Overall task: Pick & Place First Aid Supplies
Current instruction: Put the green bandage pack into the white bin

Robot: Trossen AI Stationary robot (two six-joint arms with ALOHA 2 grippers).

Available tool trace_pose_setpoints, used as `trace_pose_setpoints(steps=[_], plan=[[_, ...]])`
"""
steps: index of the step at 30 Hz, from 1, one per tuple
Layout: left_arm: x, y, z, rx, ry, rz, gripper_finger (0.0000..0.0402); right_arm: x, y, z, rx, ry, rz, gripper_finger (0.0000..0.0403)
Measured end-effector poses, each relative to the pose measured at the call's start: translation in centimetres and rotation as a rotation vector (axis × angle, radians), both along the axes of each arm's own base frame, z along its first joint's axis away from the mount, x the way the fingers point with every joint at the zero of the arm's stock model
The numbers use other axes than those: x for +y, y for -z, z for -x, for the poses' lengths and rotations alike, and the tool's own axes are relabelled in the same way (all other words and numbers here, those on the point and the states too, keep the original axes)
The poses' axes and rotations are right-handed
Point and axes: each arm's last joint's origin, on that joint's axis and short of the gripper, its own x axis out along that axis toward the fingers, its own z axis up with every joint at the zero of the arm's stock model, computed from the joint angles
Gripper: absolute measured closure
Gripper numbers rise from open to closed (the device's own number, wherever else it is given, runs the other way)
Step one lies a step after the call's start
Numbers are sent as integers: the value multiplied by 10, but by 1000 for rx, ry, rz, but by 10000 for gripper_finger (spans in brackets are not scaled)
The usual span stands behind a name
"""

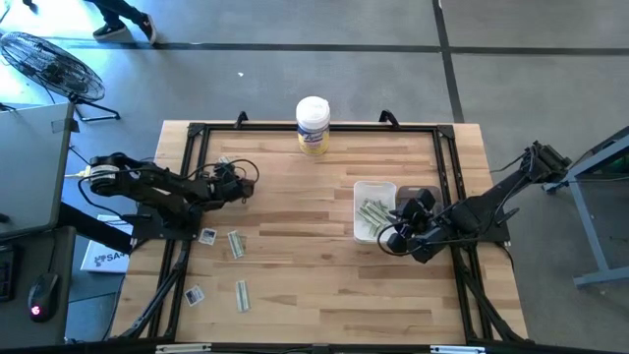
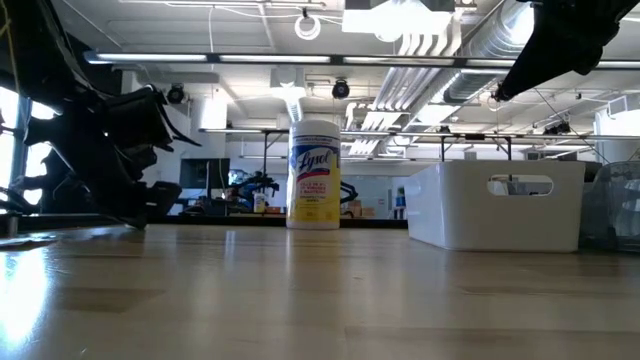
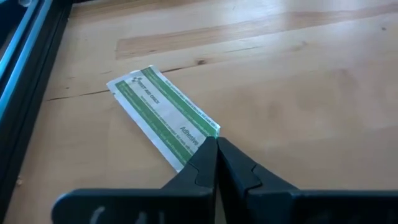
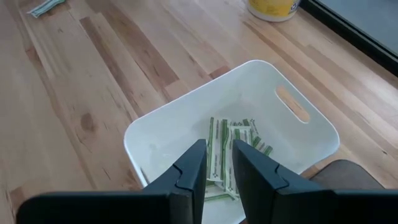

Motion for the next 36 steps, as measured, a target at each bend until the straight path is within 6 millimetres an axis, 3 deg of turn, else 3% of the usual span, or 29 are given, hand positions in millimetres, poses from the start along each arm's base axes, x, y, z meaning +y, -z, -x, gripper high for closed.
trace_pose_setpoints(steps=[4,10,17,21,28,36], plan=[[-8,-9,-15,-7,113,-3,401,0,0,0,-7,5,12,331],[-26,-43,-56,-53,396,-16,401,0,-1,-1,-12,-13,28,331],[-62,-91,-101,-184,661,-98,402,4,-4,-7,-37,-75,52,331],[-82,-107,-116,-302,812,-154,401,6,-7,-11,-67,-121,68,331],[-93,-114,-135,-508,889,-188,401,8,-10,-14,-93,-148,72,331],[-101,-133,-185,-455,926,-169,401,11,-15,-12,-99,-177,42,331]])
